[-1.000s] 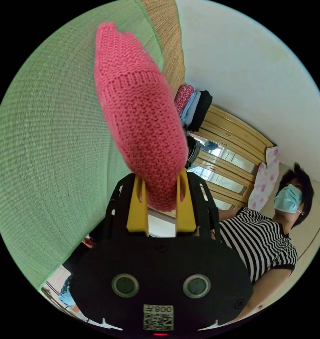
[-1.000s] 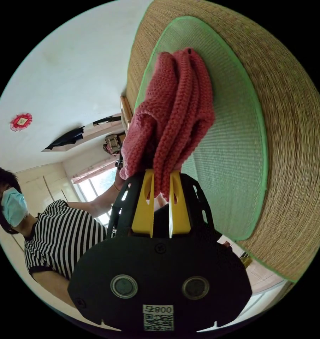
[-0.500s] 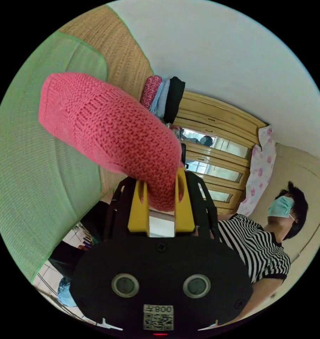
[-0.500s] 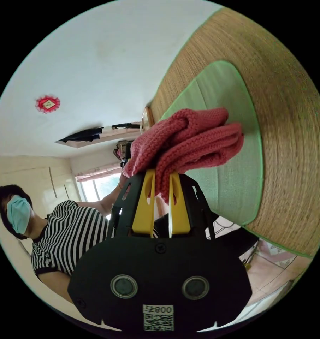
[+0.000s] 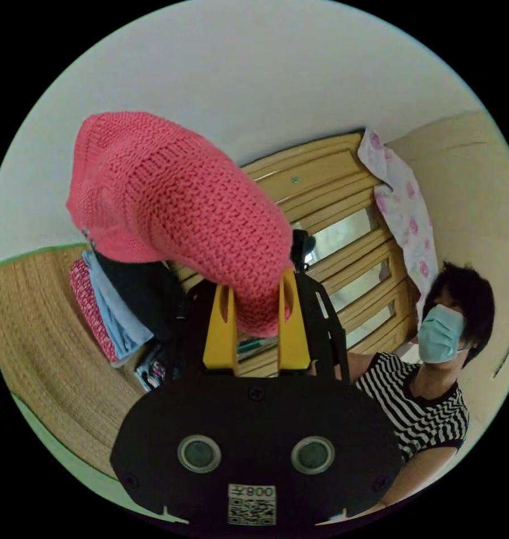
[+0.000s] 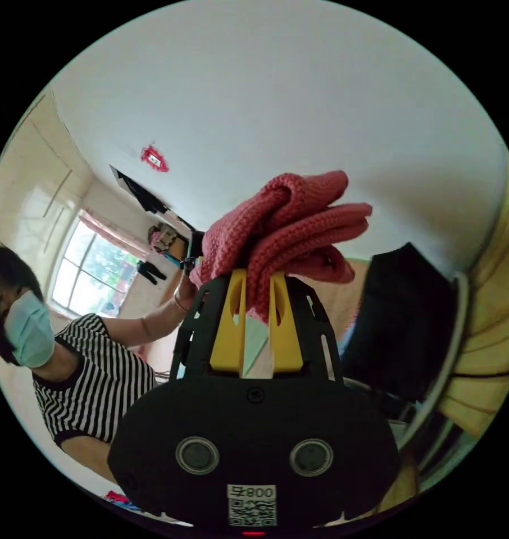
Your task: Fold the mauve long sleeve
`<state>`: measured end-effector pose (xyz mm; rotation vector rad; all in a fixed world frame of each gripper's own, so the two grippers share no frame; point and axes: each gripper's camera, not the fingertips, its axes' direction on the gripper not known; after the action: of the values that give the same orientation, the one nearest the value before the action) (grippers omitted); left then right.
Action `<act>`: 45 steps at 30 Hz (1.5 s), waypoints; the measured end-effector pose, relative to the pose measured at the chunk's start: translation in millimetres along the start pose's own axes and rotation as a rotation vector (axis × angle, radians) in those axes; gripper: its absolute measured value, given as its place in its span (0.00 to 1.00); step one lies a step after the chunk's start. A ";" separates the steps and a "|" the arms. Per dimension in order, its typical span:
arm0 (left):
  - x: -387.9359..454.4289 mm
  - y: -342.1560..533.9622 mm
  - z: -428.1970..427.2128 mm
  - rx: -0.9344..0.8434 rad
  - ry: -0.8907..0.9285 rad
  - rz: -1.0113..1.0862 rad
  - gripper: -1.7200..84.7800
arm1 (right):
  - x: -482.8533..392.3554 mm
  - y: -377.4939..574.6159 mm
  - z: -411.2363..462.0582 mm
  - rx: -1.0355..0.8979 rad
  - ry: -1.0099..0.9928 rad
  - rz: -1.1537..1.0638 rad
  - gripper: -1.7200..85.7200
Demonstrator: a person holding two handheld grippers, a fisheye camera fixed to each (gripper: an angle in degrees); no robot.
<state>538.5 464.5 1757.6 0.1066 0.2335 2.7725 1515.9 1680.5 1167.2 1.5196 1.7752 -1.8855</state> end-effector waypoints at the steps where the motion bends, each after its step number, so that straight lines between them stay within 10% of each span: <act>1: -13.1 -8.2 37.6 -0.007 -0.009 0.013 0.17 | 6.1 1.7 -27.9 -0.007 0.049 0.007 0.10; 10: -222.0 61.5 288.8 -0.236 -0.271 -0.346 0.17 | 134.2 98.8 -55.3 -0.262 0.293 0.475 0.09; 19: -268.9 107.2 396.7 -0.210 -0.255 -0.271 0.18 | 10.6 136.5 -105.5 -0.067 0.816 0.294 0.03; 32: -248.8 182.1 456.8 -0.030 -0.401 -0.089 0.08 | -40.8 146.1 -7.8 -0.119 0.739 0.174 0.02; 45: -233.0 261.8 590.3 -0.268 -0.606 0.139 0.02 | -100.8 176.5 55.8 -0.127 0.551 0.142 0.02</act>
<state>727.5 227.8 2373.7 0.8972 -0.3083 2.7192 1654.1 1532.1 1109.6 2.1956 1.8681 -1.3382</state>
